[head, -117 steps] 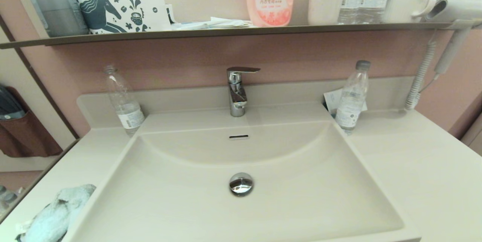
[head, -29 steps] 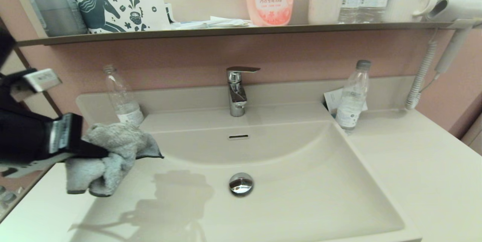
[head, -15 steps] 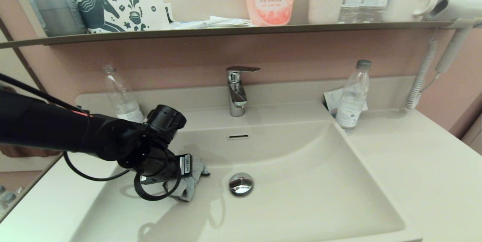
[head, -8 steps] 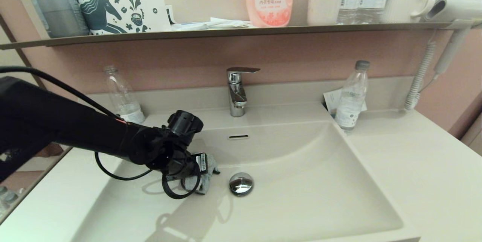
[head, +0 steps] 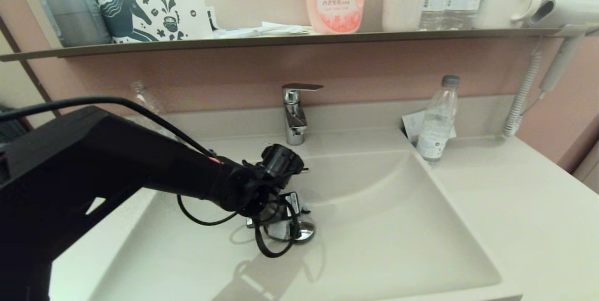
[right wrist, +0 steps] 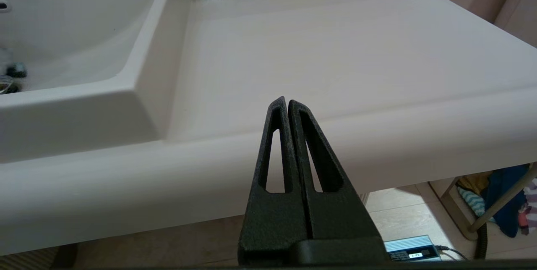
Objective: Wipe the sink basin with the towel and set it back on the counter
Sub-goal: Wipe the sink
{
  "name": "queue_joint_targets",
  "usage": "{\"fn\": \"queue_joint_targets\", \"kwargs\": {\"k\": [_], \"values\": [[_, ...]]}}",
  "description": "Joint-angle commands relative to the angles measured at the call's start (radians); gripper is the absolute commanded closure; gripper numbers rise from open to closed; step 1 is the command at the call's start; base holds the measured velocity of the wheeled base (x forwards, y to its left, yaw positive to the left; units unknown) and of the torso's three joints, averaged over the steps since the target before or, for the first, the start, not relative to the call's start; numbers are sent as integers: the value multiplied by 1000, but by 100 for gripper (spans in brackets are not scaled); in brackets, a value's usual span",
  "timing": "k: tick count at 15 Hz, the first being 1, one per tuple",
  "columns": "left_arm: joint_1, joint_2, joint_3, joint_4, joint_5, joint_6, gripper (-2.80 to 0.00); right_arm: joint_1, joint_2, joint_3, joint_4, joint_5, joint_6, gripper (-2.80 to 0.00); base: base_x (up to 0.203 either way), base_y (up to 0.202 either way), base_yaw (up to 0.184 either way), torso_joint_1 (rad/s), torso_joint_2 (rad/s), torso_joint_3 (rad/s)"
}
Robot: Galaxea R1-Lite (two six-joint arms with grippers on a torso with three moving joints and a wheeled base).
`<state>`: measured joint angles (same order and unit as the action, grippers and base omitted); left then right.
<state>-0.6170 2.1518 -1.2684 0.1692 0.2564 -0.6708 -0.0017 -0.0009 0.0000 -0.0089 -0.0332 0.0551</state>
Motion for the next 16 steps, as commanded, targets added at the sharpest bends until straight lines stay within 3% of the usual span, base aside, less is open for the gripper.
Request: {"fn": "queue_joint_targets", "kwargs": {"k": [1, 5, 10, 16], "values": [[-57, 42, -62, 14, -1, -21, 0, 0, 1, 0, 0, -1, 0, 0, 0, 0, 0, 0, 0, 0], [-154, 88, -255, 154, -1, -91, 0, 0, 1, 0, 0, -1, 0, 0, 0, 0, 0, 0, 0, 0], [-218, 160, -440, 247, -3, -115, 0, 0, 1, 0, 0, -1, 0, 0, 0, 0, 0, 0, 0, 0], [-315, 153, -460, 280, -2, -160, 0, 0, 1, 0, 0, -1, 0, 0, 0, 0, 0, 0, 0, 0]]}}
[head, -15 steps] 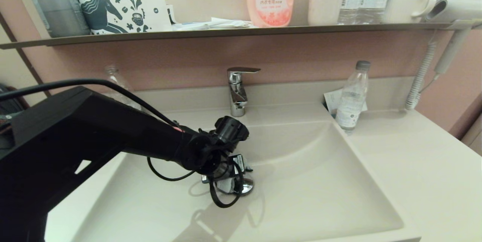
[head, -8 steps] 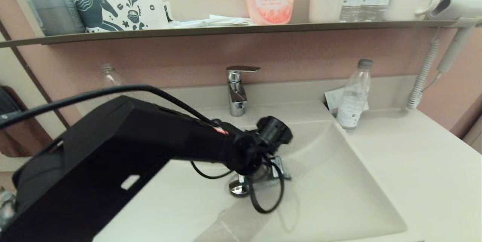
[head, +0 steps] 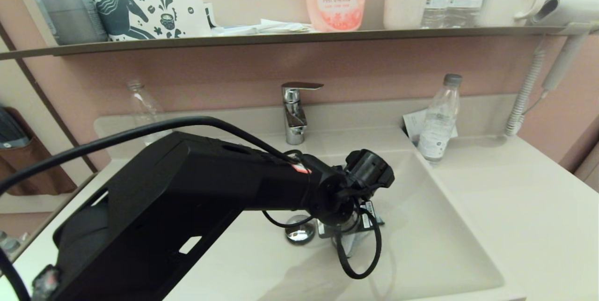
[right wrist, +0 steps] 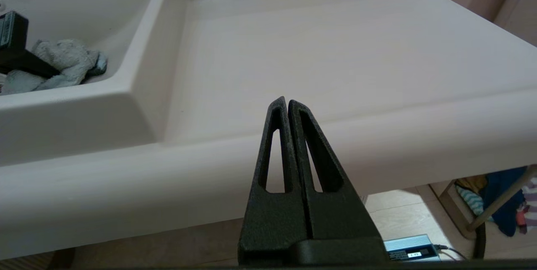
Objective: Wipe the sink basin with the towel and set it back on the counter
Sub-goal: Wipe the sink
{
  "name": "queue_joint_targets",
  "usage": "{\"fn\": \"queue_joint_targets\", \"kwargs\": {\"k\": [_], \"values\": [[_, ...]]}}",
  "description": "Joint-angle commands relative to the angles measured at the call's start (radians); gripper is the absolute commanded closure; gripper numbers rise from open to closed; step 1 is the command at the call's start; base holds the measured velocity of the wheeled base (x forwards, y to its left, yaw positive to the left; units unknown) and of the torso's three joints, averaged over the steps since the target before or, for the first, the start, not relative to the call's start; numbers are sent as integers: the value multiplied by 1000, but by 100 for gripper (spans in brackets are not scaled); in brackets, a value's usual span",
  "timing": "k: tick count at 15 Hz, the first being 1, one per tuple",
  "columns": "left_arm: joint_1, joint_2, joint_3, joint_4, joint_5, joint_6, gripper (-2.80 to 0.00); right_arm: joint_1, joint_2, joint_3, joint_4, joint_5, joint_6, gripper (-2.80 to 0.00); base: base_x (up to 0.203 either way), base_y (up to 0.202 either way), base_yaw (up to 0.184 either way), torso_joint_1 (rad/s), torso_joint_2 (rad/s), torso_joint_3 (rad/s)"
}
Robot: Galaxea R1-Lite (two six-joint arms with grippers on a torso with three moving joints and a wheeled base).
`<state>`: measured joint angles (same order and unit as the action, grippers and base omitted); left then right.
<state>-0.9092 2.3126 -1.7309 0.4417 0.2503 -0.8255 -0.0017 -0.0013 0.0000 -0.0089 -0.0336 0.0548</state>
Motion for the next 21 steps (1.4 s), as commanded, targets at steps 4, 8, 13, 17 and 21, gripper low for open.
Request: {"fn": "queue_joint_targets", "kwargs": {"k": [4, 8, 13, 17, 21], "values": [[-80, -54, 12, 222, -1, -69, 0, 0, 1, 0, 0, 0, 0, 0, 0, 0, 0, 0, 0, 0], [-90, -139, 125, 348, -11, -96, 0, 0, 1, 0, 0, 0, 0, 0, 0, 0, 0, 0, 0, 0], [60, -324, 407, 350, 37, 6, 0, 0, 1, 0, 0, 0, 0, 0, 0, 0, 0, 0, 0, 0], [254, -465, 465, 347, 46, 265, 0, 0, 1, 0, 0, 0, 0, 0, 0, 0, 0, 0, 0, 0], [398, -419, 476, 138, 43, 369, 0, 0, 1, 0, 0, 0, 0, 0, 0, 0, 0, 0, 0, 0]]}}
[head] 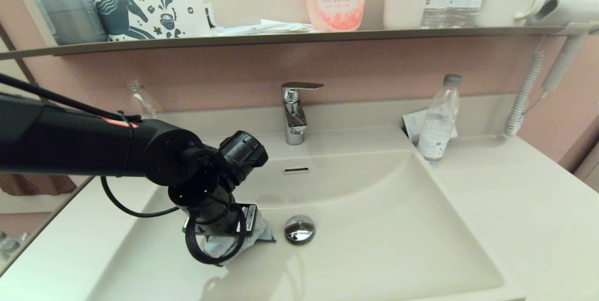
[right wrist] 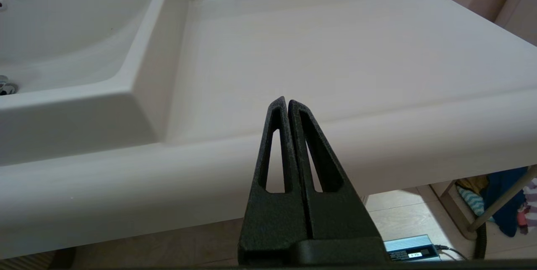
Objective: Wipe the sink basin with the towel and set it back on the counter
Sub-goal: Wipe the sink
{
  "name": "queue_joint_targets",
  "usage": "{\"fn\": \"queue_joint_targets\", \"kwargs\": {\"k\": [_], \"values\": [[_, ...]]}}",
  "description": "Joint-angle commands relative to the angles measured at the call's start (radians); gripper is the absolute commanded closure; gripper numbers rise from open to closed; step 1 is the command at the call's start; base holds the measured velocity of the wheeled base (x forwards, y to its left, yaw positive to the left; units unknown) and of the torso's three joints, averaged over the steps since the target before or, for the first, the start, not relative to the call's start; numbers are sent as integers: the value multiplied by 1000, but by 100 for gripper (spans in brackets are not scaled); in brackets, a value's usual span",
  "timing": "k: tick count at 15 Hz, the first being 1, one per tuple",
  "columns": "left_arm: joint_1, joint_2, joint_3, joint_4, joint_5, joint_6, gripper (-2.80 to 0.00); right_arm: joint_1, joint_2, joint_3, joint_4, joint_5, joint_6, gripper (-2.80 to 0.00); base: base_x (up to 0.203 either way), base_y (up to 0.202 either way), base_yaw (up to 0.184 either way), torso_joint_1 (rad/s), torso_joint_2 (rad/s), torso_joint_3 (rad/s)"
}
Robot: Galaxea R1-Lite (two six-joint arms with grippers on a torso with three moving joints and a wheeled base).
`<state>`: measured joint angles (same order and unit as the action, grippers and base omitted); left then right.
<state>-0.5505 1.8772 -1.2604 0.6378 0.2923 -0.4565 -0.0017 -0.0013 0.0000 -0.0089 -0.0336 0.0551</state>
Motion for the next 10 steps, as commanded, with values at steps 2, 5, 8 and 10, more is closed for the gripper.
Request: {"fn": "queue_joint_targets", "kwargs": {"k": [2, 5, 8, 10], "values": [[68, 82, 14, -142, 1, 3, 0, 0, 1, 0, 0, 0, 0, 0, 0, 0, 0, 0, 0, 0], [82, 175, 14, -300, 2, 5, 0, 0, 1, 0, 0, 0, 0, 0, 0, 0, 0, 0, 0, 0], [25, 236, -26, -410, 8, -35, 0, 0, 1, 0, 0, 0, 0, 0, 0, 0, 0, 0, 0, 0], [-47, 277, -100, -384, 45, -124, 0, 0, 1, 0, 0, 0, 0, 0, 0, 0, 0, 0, 0, 0]]}}
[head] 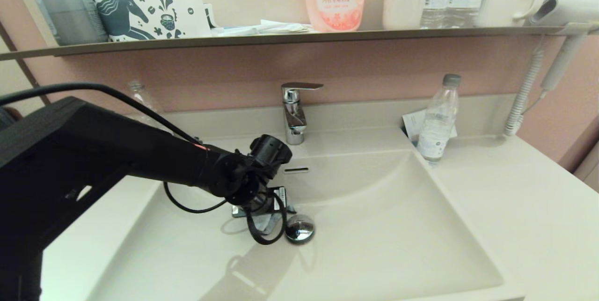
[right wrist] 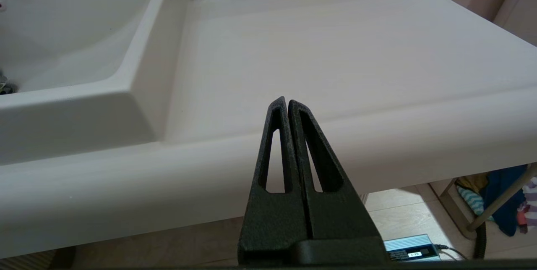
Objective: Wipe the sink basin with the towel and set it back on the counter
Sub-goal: Wipe the sink
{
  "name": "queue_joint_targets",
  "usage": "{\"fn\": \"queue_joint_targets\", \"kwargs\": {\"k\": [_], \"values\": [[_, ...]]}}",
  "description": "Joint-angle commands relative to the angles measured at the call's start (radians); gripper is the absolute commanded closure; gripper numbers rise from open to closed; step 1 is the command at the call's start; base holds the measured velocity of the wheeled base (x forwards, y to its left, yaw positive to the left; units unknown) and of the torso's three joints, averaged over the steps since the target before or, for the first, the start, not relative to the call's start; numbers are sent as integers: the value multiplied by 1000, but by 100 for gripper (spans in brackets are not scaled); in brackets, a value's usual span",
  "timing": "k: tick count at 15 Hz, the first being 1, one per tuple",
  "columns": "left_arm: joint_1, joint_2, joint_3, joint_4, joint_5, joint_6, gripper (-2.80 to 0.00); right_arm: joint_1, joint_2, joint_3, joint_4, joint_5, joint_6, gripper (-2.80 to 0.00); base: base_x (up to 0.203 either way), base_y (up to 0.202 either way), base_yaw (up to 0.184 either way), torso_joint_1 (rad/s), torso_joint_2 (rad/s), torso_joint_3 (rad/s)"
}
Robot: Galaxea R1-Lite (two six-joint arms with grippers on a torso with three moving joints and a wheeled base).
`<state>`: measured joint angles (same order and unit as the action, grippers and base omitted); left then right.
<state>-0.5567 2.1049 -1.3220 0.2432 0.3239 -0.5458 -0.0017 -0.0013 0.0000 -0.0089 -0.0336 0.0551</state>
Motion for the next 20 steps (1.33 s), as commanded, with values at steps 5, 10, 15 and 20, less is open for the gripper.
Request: {"fn": "queue_joint_targets", "kwargs": {"k": [5, 10, 15, 20], "values": [[-225, 109, -217, 190, 94, -137, 0, 0, 1, 0, 0, 0, 0, 0, 0, 0, 0, 0, 0, 0], [-356, 200, -577, 468, 138, -186, 0, 0, 1, 0, 0, 0, 0, 0, 0, 0, 0, 0, 0, 0], [-441, 197, -595, 552, 139, -244, 0, 0, 1, 0, 0, 0, 0, 0, 0, 0, 0, 0, 0, 0], [-453, 156, -523, 749, 74, -369, 0, 0, 1, 0, 0, 0, 0, 0, 0, 0, 0, 0, 0, 0]]}}
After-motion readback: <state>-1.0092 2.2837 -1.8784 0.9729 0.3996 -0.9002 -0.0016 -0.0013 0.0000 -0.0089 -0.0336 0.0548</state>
